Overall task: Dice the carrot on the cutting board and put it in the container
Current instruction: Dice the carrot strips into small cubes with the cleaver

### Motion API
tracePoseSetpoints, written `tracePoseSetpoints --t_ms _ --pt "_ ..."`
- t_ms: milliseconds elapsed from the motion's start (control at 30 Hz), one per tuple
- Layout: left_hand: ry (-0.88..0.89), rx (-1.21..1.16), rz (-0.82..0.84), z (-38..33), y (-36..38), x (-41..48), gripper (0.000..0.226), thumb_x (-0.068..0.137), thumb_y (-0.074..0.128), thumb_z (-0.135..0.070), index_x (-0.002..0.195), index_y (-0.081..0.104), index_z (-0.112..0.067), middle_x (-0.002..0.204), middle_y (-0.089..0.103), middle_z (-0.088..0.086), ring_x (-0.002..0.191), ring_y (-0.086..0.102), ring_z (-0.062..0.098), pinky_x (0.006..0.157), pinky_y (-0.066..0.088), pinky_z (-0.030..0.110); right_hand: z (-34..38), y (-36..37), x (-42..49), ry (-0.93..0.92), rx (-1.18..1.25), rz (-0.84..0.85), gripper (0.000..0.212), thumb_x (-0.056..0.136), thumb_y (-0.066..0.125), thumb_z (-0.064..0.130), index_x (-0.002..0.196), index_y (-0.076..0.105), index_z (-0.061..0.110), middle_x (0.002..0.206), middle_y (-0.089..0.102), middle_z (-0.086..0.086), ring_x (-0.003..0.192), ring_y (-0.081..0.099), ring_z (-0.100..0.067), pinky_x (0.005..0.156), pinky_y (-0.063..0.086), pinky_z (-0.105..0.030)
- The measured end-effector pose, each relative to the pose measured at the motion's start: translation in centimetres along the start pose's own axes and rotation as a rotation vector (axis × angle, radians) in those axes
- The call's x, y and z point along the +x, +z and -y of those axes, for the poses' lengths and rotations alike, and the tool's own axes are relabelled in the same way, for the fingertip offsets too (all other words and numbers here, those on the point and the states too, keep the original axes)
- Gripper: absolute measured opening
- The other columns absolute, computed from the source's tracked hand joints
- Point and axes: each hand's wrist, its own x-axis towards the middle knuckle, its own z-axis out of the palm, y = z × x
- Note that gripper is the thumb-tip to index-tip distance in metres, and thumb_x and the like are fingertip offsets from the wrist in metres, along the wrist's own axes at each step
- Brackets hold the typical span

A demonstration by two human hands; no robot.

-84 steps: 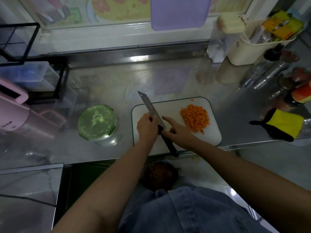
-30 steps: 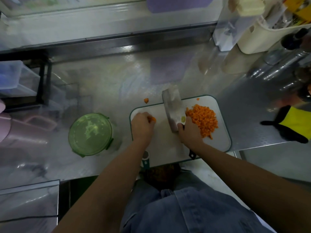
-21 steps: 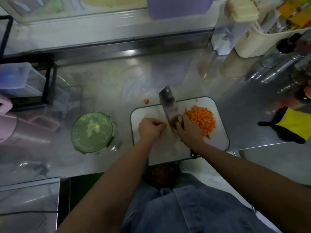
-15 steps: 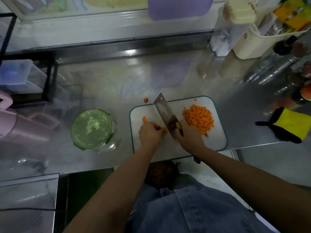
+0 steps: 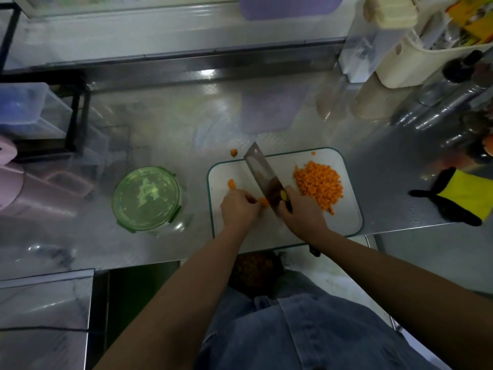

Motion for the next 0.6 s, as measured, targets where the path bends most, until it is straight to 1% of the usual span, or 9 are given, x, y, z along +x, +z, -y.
tracePoseSetpoints --t_ms 67,133,200,233,333,400,500,600 --pt "-0.011 -0.006 -0.007 -0.4 0.3 0.0 0.025 0.083 0.07 -0.036 0.072 0.074 -0.013 0.067 0.068 0.003 0.06 0.062 0.017 0.059 0.051 0.027 0.2 -0.1 -0.1 -0.022 -0.028 0.011 0.02 0.094 0.047 0.021 0.109 0.049 0.008 0.063 0.045 0.0 0.053 0.047 -0.022 0.044 0.032 -0.03" --pt "-0.033 -0.007 -0.012 -0.6 0.5 0.1 0.023 0.084 0.069 -0.034 0.075 0.076 -0.014 0.07 0.07 0.004 0.064 0.063 0.019 0.059 0.049 0.026 0.4 -0.1 -0.1 -0.032 -0.063 0.024 0.02 0.095 0.046 0.022 0.109 0.049 0.009 0.064 0.047 -0.002 0.052 0.046 -0.022 0.044 0.036 -0.031" --pt "-0.063 -0.023 -0.01 -0.6 0.6 0.1 0.024 0.083 0.07 -0.034 0.074 0.075 -0.013 0.067 0.067 0.002 0.063 0.063 0.019 0.057 0.046 0.026 0.6 -0.2 -0.1 -0.046 -0.102 0.032 0.021 0.095 0.045 0.021 0.11 0.049 0.009 0.066 0.05 -0.004 0.053 0.046 -0.022 0.045 0.037 -0.033" --pt "-0.077 -0.035 -0.01 -0.7 0.6 0.1 0.025 0.083 0.071 -0.035 0.073 0.075 -0.013 0.064 0.065 0.002 0.063 0.063 0.019 0.056 0.045 0.025 0.7 -0.2 -0.1 -0.053 -0.125 0.033 0.022 0.095 0.045 0.021 0.111 0.049 0.008 0.067 0.051 -0.006 0.053 0.045 -0.022 0.043 0.035 -0.031" --pt "-0.102 -0.071 -0.01 -0.7 0.7 0.1 0.028 0.082 0.071 -0.038 0.072 0.073 -0.013 0.063 0.063 0.001 0.06 0.06 0.018 0.054 0.041 0.024 1.1 0.0 -0.1 -0.07 -0.177 0.039 0.024 0.095 0.044 0.019 0.116 0.047 0.008 0.071 0.056 -0.011 0.054 0.04 -0.022 0.041 0.02 -0.028" --pt "-0.105 -0.088 -0.007 -0.7 0.7 0.1 0.03 0.082 0.071 -0.039 0.069 0.072 -0.012 0.061 0.062 0.001 0.058 0.058 0.017 0.051 0.039 0.023 1.3 0.2 0.0 -0.072 -0.18 0.039 0.026 0.095 0.044 0.019 0.119 0.047 0.007 0.074 0.058 -0.013 0.055 0.044 -0.024 0.041 0.018 -0.028" --pt "-0.103 -0.093 -0.01 -0.8 0.5 0.0 0.036 0.08 0.073 -0.042 0.062 0.07 -0.01 0.054 0.057 -0.001 0.049 0.052 0.012 0.047 0.036 0.024 1.2 0.8 0.2 -0.088 -0.168 0.022 0.032 0.096 0.043 0.018 0.125 0.046 0.006 0.078 0.062 -0.017 0.064 0.058 -0.034 0.043 0.016 -0.028" --pt "-0.116 -0.084 0.001 -0.8 0.5 0.0 0.034 0.08 0.072 -0.04 0.063 0.071 -0.01 0.056 0.059 0.001 0.049 0.052 0.013 0.047 0.038 0.025 1.0 0.9 0.4 -0.074 -0.13 0.013 0.027 0.097 0.042 0.019 0.121 0.046 0.007 0.077 0.061 -0.016 0.065 0.058 -0.034 0.042 0.016 -0.029"
